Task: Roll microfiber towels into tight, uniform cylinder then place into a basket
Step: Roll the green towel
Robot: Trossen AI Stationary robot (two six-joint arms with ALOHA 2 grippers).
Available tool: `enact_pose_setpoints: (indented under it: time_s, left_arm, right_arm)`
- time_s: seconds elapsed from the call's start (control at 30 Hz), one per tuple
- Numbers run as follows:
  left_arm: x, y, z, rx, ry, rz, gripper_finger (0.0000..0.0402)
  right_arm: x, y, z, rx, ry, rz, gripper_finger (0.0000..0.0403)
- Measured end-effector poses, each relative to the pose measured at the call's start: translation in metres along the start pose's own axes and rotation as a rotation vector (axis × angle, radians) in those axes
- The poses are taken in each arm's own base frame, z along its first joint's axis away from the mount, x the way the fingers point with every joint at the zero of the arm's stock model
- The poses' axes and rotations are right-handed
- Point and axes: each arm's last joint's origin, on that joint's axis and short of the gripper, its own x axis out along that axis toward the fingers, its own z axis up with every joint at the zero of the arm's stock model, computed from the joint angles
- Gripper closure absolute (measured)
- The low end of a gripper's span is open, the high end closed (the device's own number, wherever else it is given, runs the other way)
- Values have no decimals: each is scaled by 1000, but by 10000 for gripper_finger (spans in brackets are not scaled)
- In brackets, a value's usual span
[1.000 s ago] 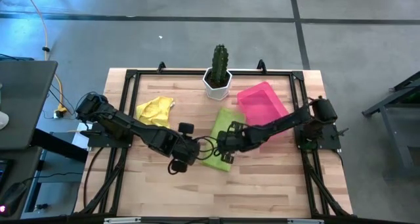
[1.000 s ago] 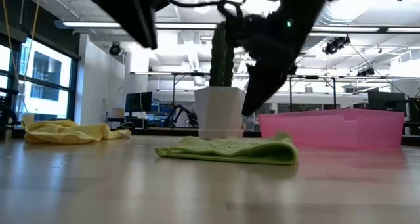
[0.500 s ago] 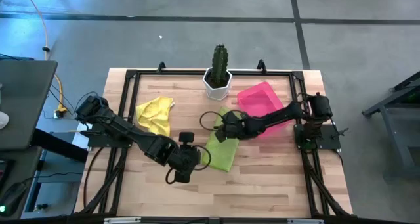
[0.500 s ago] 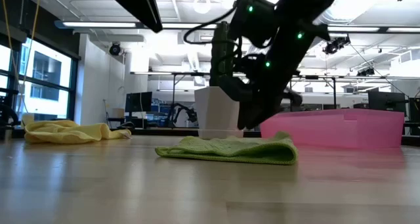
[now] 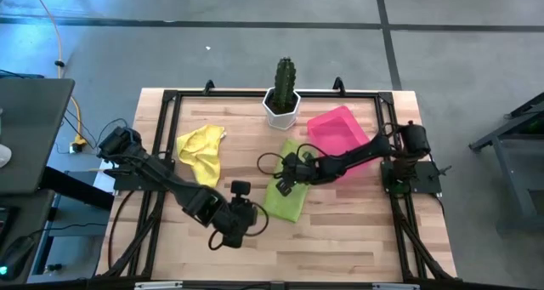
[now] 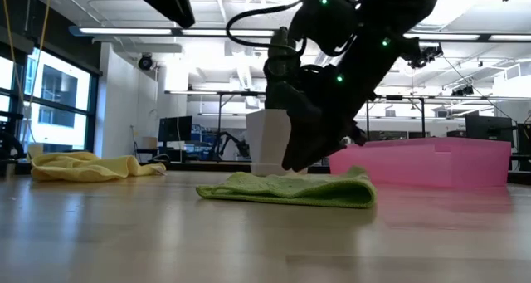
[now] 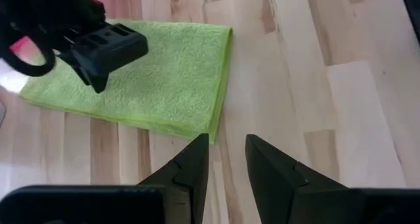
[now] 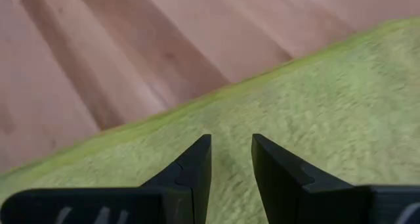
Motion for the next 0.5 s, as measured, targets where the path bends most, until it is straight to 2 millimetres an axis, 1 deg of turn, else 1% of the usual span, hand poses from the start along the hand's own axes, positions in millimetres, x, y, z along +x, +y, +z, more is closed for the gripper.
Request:
enact_pose_setpoints:
  time_s: [0.1, 0.2, 0.27, 0.37, 0.5]
  left_arm:
    - [-2, -4, -1, 9, -4, -6, 312]
    - [-3, -8, -2, 8, -7, -13, 312]
    - [-4, -10, -3, 1, -8, -18, 312]
    - [-6, -14, -4, 2, -11, -25, 312]
    - [-9, -20, -6, 19, -13, -35, 312]
  right_arm:
    - [3, 3, -6, -19, -2, -16, 302]
    - [10, 5, -15, -36, 12, -32, 302]
    - [16, 7, -16, -40, -5, -18, 302]
    - [25, 15, -19, -94, -42, 44, 302]
    - [34, 32, -25, -236, -114, 182, 302]
